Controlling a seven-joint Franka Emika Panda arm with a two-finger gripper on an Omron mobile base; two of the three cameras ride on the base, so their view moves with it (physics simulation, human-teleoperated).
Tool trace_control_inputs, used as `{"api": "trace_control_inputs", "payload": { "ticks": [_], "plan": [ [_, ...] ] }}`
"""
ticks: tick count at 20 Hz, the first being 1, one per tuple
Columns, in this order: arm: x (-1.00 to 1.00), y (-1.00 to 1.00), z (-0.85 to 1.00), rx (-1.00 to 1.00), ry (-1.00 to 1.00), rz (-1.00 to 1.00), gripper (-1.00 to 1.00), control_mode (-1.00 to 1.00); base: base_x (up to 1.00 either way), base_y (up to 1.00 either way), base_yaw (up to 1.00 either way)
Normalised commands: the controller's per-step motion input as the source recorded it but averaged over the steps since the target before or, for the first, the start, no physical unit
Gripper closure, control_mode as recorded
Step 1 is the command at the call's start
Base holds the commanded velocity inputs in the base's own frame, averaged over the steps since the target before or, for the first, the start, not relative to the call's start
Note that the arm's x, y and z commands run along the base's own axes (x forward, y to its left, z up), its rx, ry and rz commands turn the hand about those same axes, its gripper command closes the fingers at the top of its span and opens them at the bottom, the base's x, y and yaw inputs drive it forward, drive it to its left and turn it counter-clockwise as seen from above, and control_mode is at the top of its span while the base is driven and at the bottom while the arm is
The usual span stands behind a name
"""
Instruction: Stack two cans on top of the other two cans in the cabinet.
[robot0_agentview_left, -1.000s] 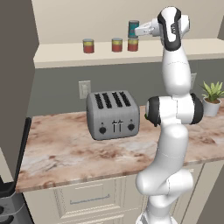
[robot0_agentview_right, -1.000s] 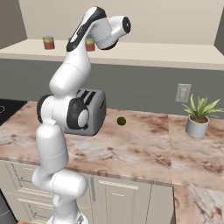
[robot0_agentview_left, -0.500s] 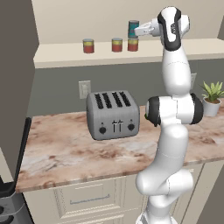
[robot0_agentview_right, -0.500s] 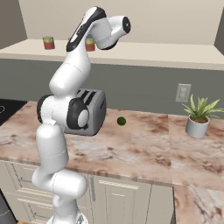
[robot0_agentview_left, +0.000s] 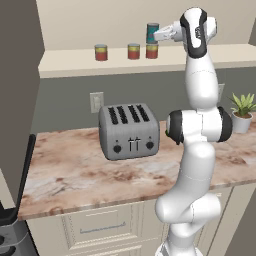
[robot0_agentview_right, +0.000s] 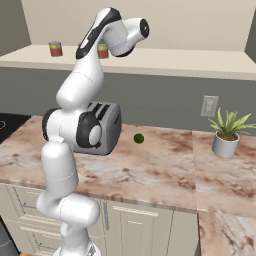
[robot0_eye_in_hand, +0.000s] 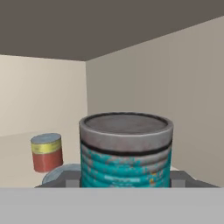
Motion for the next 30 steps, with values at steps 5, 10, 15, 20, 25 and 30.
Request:
{"api": "trace_control_inputs", "payload": {
  "ticks": [5,10,15,20,25,30],
  "plan": [
    [0.00,0.00,0.08,0.00,0.00,0.00,1.00,-1.00,0.00,0.00,0.00],
    [-0.06,0.00,0.00,0.00,0.00,0.00,1.00,-1.00,0.00,0.00,0.00],
    [-0.09,0.00,0.00,0.00,0.00,0.00,1.00,-1.00,0.00,0.00,0.00],
    [-0.09,0.00,-0.03,0.00,0.00,0.00,1.00,-1.00,0.00,0.00,0.00],
    [-0.12,0.00,-0.03,0.00,0.00,0.00,1.00,-1.00,0.00,0.00,0.00],
    [0.00,0.00,-0.01,0.00,0.00,0.00,1.00,-1.00,0.00,0.00,0.00]
  ]
}}
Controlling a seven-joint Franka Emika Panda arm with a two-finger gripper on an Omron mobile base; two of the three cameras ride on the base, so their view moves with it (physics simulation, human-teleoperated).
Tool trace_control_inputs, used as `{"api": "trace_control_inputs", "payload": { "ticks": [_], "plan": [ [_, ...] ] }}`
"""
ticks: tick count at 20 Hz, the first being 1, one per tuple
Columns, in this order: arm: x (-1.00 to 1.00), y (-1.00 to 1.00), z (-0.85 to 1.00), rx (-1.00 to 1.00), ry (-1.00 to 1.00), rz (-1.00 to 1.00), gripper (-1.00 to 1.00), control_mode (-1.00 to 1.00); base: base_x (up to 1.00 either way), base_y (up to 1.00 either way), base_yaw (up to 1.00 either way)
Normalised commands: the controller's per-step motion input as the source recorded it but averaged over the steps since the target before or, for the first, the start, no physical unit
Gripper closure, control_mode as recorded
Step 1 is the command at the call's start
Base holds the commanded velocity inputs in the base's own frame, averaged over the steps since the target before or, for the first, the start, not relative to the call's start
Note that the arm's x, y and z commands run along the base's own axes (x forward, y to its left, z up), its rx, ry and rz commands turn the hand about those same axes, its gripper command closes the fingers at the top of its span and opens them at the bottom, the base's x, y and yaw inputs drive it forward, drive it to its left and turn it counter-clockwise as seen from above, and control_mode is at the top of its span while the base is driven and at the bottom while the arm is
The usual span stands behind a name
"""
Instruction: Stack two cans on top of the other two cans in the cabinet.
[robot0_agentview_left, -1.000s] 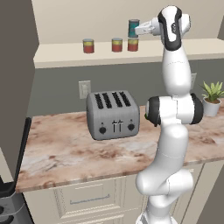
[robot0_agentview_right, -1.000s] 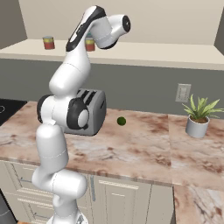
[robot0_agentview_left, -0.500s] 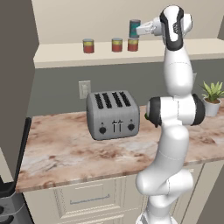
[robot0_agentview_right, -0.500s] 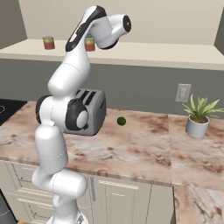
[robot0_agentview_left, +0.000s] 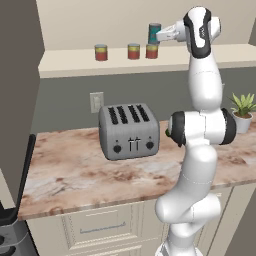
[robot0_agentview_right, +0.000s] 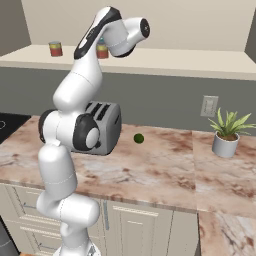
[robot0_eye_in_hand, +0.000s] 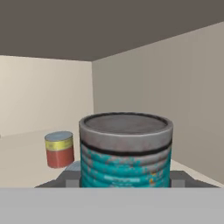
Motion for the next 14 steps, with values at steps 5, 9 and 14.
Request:
{"api": "trace_control_inputs", "payload": {
  "ticks": [5,9,14],
  "plan": [
    [0.00,0.00,0.00,0.00,0.00,0.00,1.00,-1.00,0.00,0.00,0.00],
    [0.02,0.00,0.00,0.00,0.00,0.00,1.00,-1.00,0.00,0.00,0.00],
    [0.02,0.00,0.00,0.00,0.00,0.00,1.00,-1.00,0.00,0.00,0.00]
  ]
}}
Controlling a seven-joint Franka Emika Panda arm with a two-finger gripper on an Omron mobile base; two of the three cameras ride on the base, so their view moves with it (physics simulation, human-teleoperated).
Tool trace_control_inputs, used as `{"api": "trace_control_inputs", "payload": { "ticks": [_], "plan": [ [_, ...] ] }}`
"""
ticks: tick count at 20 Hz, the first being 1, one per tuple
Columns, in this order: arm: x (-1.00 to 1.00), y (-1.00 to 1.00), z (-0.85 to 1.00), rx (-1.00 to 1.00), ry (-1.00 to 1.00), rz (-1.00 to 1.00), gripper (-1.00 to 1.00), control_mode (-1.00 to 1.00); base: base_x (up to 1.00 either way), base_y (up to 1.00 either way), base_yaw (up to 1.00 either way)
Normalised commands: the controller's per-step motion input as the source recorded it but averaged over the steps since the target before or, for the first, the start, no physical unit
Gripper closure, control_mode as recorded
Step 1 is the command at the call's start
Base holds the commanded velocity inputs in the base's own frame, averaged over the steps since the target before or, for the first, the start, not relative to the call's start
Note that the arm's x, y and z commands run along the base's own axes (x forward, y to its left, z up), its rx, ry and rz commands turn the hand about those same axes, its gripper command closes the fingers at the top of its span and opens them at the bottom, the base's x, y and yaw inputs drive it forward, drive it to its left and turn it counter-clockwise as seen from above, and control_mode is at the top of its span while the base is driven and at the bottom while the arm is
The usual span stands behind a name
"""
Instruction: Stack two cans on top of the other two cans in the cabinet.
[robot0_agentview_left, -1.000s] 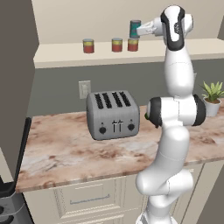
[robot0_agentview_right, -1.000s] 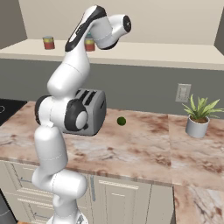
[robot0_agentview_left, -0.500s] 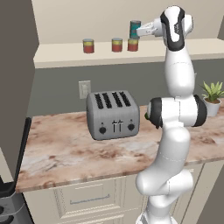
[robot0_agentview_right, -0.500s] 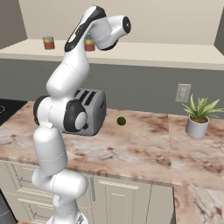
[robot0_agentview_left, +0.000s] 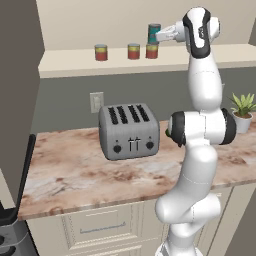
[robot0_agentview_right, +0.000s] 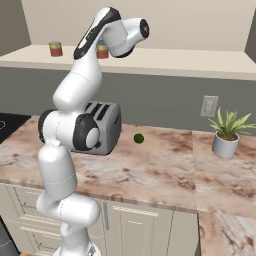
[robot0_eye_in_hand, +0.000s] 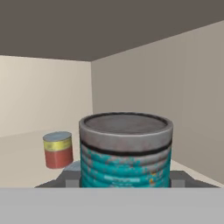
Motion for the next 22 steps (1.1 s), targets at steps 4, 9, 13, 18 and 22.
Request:
{"api": "trace_control_inputs", "payload": {
  "ticks": [4,9,13,18,22],
  "plan": [
    [0.01,0.00,0.00,0.00,0.00,0.00,1.00,-1.00,0.00,0.00,0.00],
    [0.00,0.00,0.00,0.00,0.00,0.00,1.00,-1.00,0.00,0.00,0.00],
    [0.00,0.00,0.00,0.00,0.00,0.00,1.00,-1.00,0.00,0.00,0.00],
    [0.00,0.00,0.00,0.00,0.00,0.00,1.00,-1.00,0.00,0.00,0.00],
    [0.00,0.00,0.00,0.00,0.00,0.00,-1.00,-1.00,0.00,0.00,0.00]
  ]
}}
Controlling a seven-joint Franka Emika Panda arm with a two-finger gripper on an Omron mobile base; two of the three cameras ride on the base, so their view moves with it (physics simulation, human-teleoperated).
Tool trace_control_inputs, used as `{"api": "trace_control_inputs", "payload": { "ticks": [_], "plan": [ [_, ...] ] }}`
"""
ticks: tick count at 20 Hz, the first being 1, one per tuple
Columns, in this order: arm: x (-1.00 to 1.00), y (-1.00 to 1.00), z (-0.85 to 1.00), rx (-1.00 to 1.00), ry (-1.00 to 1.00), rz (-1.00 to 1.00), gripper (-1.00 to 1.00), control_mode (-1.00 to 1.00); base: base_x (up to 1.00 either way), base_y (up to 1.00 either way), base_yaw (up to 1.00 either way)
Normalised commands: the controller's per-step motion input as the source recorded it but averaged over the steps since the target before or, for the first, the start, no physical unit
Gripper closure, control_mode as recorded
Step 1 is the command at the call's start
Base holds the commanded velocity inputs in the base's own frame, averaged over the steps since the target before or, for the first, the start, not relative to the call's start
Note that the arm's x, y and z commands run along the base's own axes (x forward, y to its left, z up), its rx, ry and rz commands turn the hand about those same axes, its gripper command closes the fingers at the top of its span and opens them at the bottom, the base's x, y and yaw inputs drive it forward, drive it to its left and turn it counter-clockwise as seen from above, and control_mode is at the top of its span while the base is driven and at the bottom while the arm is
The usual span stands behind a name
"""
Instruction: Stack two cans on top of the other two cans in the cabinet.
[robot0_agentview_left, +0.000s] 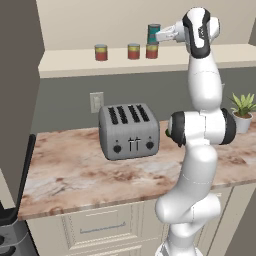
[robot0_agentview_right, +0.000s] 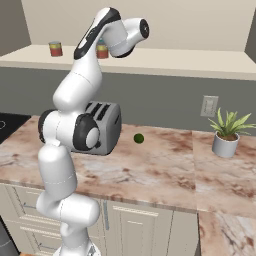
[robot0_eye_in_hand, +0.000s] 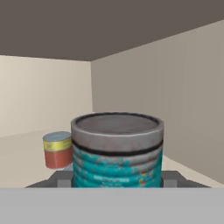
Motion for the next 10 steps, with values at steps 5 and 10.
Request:
{"api": "trace_control_inputs", "payload": {
  "ticks": [5,10],
  "plan": [
    [0.00,0.00,0.00,0.00,0.00,0.00,-1.00,-1.00,0.00,0.00,0.00],
    [0.00,0.00,0.00,0.00,0.00,0.00,-1.00,-1.00,0.00,0.00,0.00]
  ]
}}
